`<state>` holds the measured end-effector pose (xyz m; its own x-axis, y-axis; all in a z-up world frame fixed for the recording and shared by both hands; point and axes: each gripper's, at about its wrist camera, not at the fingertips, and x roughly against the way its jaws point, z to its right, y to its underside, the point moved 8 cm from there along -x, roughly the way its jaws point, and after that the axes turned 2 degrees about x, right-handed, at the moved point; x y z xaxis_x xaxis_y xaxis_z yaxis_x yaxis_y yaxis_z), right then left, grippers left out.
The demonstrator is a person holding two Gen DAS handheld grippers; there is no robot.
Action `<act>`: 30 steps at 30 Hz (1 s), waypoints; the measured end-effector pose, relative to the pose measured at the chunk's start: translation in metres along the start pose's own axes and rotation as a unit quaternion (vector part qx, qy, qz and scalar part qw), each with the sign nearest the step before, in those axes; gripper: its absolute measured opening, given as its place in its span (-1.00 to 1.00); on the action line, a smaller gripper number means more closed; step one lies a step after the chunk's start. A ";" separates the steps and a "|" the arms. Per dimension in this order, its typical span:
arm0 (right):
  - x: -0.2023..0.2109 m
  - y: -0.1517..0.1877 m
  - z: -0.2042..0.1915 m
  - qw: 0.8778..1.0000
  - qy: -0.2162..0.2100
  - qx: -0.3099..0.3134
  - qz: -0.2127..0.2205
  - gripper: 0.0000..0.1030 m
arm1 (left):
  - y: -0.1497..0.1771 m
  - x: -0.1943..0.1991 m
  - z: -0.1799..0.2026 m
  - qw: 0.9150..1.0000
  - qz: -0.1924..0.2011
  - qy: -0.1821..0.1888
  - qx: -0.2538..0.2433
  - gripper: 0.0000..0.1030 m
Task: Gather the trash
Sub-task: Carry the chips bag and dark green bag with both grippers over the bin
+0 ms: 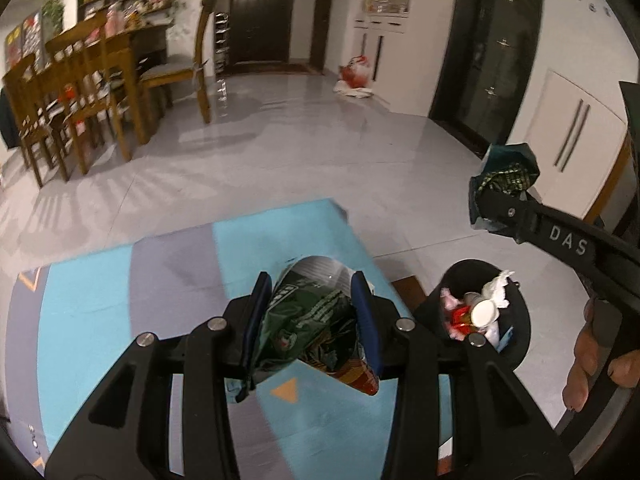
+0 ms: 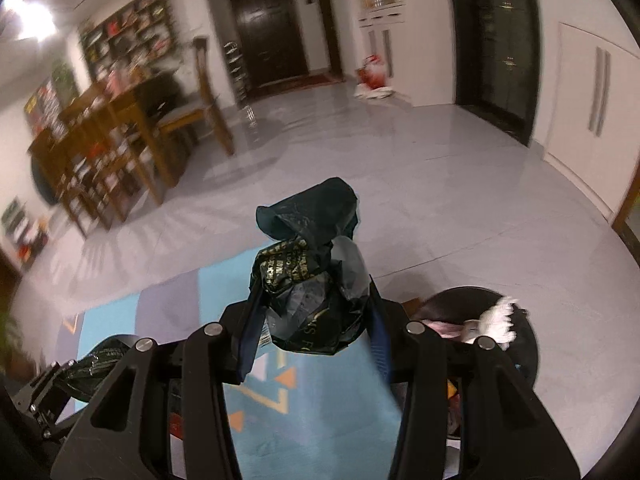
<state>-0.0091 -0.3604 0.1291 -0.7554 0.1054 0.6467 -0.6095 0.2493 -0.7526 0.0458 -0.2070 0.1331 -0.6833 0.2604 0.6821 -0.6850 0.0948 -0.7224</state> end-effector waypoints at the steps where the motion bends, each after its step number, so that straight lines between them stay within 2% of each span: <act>1: 0.002 -0.001 0.013 1.000 0.004 -0.013 0.003 -0.10 | -0.002 -0.004 0.013 1.000 0.001 0.005 -0.008 -0.18; 11: 0.006 0.007 0.119 0.991 0.073 -0.113 -0.003 -0.10 | 0.009 -0.042 0.124 0.996 -0.017 0.044 -0.080 -0.17; 16: 0.002 0.020 0.155 0.985 0.087 -0.149 -0.020 -0.09 | 0.022 -0.064 0.170 0.991 -0.038 0.063 -0.109 -0.17; 24: -0.019 0.036 0.187 0.973 0.108 -0.193 -0.063 -0.09 | 0.046 -0.104 0.213 0.984 -0.089 0.081 -0.135 -0.17; 30: -0.044 0.051 0.199 0.964 0.106 -0.217 -0.107 -0.09 | 0.074 -0.142 0.227 0.972 -0.163 0.105 -0.130 -0.17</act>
<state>-0.0551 -0.5443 0.0376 -0.5284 0.1897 0.8276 -0.5531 0.6626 -0.5050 0.0342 -0.4546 0.0084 -0.3556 0.3634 0.8611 -0.7509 0.4376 -0.4947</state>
